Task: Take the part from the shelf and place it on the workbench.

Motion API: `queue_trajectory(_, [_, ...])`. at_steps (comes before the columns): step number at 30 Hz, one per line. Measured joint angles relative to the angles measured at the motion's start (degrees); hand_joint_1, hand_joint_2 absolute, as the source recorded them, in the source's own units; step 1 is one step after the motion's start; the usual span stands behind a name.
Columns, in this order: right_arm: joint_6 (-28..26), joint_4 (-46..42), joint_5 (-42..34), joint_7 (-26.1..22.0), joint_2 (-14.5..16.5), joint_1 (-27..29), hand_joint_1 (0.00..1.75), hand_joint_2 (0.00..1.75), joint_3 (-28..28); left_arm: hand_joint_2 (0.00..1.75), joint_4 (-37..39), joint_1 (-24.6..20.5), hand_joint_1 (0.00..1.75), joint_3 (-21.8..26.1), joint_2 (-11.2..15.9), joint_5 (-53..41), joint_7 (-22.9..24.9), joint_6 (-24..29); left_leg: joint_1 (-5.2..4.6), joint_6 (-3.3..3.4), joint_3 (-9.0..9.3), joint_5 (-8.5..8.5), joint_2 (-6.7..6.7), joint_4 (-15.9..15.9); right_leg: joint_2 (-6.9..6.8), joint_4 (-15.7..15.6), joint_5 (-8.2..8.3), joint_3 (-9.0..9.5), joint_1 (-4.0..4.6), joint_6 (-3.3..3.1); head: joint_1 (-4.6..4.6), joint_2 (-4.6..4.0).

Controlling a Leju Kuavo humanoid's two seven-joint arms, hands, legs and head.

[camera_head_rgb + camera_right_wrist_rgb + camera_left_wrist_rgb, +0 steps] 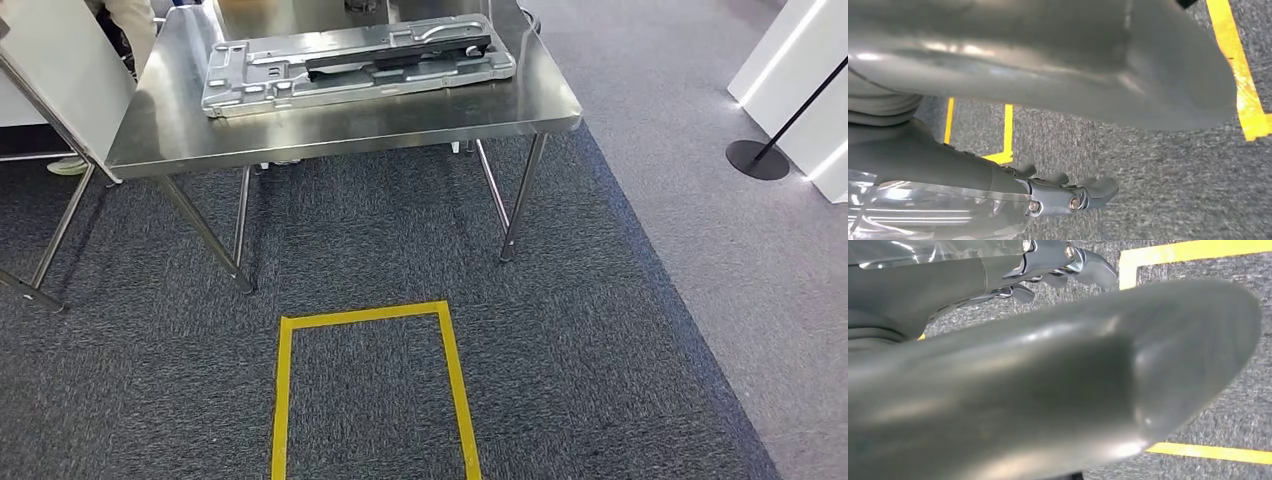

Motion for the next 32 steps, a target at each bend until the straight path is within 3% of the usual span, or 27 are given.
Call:
queue_trajectory(1, [0.27,0.00,-0.05,-0.04,0.05,-0.03,0.00,0.00,-0.01,0.00,0.00,-0.11,0.00,0.03,0.02,0.00,0.16,0.02,-0.14,0.22,1.09,-0.83,0.02,-2.11,-0.08,0.10,0.29,-0.18,0.03,0.32,0.02,0.00])
queue_trajectory(3, [0.80,0.00,-0.16,-0.03,0.04,-0.07,0.00,0.00,-0.02,0.00,0.00,-0.09,0.00,0.11,-0.02,-0.01,0.57,0.12,-0.04,0.66,1.05,-0.74,0.09,-3.35,-0.11,0.33,0.66,-0.49,-0.05,1.01,0.02,0.00])
queue_trajectory(5, [1.29,0.05,-0.22,0.39,0.04,-0.01,0.00,0.00,-0.02,0.00,0.00,0.04,0.00,0.19,-0.08,-0.04,1.06,0.29,0.23,1.29,0.61,0.15,0.22,-3.77,0.14,3.08,-1.41,-1.76,-0.23,1.61,0.18,0.00])
queue_trajectory(8, [1.67,0.26,-0.25,1.90,0.09,0.18,0.00,1.31,-0.03,0.00,0.00,0.11,0.00,0.31,-0.13,-0.18,1.60,0.42,0.17,1.70,-0.60,0.96,0.30,-3.52,0.42,14.05,-7.69,-6.26,-0.75,2.36,0.41,0.00])
queue_trajectory(9, [1.73,0.32,-0.25,2.67,0.09,0.23,0.00,1.75,-0.05,0.00,0.00,0.14,0.00,0.35,-0.14,-0.23,1.80,0.42,0.14,1.67,-0.98,1.08,0.29,-3.30,0.43,16.46,-8.49,-7.03,-0.88,2.55,0.40,0.00])
queue_trajectory(10, [1.81,0.37,-0.26,3.49,0.08,0.26,0.00,1.75,-0.09,0.00,0.00,0.16,0.00,0.38,-0.15,-0.28,2.03,0.41,0.14,1.60,-1.26,1.13,0.29,-3.04,0.44,16.67,-8.13,-6.69,-1.00,2.67,0.42,0.00])
queue_trajectory(11, [1.91,0.39,-0.25,4.25,0.08,0.29,0.00,1.75,-0.14,0.00,0.00,0.17,0.00,0.42,-0.18,-0.34,2.29,0.41,0.17,1.50,-1.46,1.11,0.28,-2.76,0.43,14.45,-6.76,-5.16,-1.12,2.72,0.42,0.00])
queue_trajectory(12, [1.99,0.41,-0.23,4.89,0.07,0.31,0.00,1.75,-0.18,0.00,0.00,0.15,0.00,0.44,-0.22,-0.39,2.52,0.41,0.20,1.36,-1.57,1.04,0.27,-2.46,0.43,10.58,-4.91,-2.84,-1.22,2.70,0.43,0.00])
queue_trajectory(14, [2.04,0.42,-0.14,5.74,0.07,0.30,0.00,1.75,-0.25,0.00,0.00,0.07,0.00,0.51,-0.27,-0.48,2.89,0.41,0.03,0.87,-1.91,0.78,0.27,-1.83,0.45,3.33,-2.72,1.14,-1.21,2.31,0.40,0.01])
queue_trajectory(16, [1.89,0.42,0.06,6.37,0.08,0.30,0.00,1.75,-0.27,0.00,0.00,-0.06,0.00,0.69,-0.28,-0.50,3.09,0.39,-0.21,0.35,-2.29,0.61,0.28,-1.36,0.51,0.86,-2.56,2.09,-1.05,1.71,0.30,0.01])
queue_trajectory(18, [1.59,0.43,0.28,6.96,0.07,0.36,0.00,1.75,-0.28,0.00,0.00,-0.13,0.00,0.91,-0.27,-0.50,3.15,0.36,-0.23,0.54,-2.45,0.72,0.25,-1.29,0.53,0.64,-2.38,1.87,-0.95,1.36,0.22,0.00])
queue_trajectory(21, [1.33,0.44,0.51,7.59,0.06,0.44,0.00,1.75,-0.31,1.31,0.00,-0.11,0.00,1.25,-0.36,-0.52,3.17,0.28,-0.11,0.54,-2.51,0.94,0.22,-1.54,0.51,0.59,-2.30,1.78,-0.78,1.01,0.22,0.00])
queue_trajectory(22, [1.31,0.44,0.55,7.70,0.05,0.44,0.00,1.31,-0.32,1.75,0.00,-0.11,0.00,1.33,-0.39,-0.53,3.17,0.26,-0.06,0.43,-2.50,1.00,0.22,-1.62,0.51,0.59,-2.29,1.76,-0.72,0.88,0.21,0.00])
queue_trajectory(25, [1.44,0.42,0.54,7.56,0.04,0.42,0.00,0.00,-0.44,1.75,0.00,-0.13,0.00,1.52,-0.40,-0.55,3.16,0.29,0.04,0.16,-2.48,1.15,0.22,-1.79,0.49,0.61,-2.28,1.73,-0.58,0.65,0.21,0.00])
queue_trajectory(26, [1.53,0.42,0.52,7.43,0.04,0.41,0.00,0.00,-0.50,1.75,0.00,-0.12,0.00,1.59,-0.41,-0.58,3.20,0.35,0.07,0.00,-2.48,1.18,0.21,-1.82,0.48,0.62,-2.27,1.72,-0.56,0.62,0.21,0.00])
queue_trajectory(30, [1.70,0.42,0.36,6.71,0.04,0.37,0.00,1.75,-0.83,1.75,0.00,-0.12,0.00,1.83,-0.42,-0.69,4.26,0.79,0.15,-0.47,-2.50,1.25,0.21,-1.87,0.47,0.66,-2.23,1.72,-0.50,0.56,0.23,0.00])
queue_trajectory(32, [1.81,0.42,0.26,6.22,0.04,0.37,0.00,1.75,-0.97,1.75,0.00,-0.13,0.00,1.99,-0.42,-0.69,5.09,0.96,0.14,-0.49,-2.51,1.26,0.21,-1.87,0.47,0.66,-2.21,1.72,-0.51,0.56,0.24,0.00])
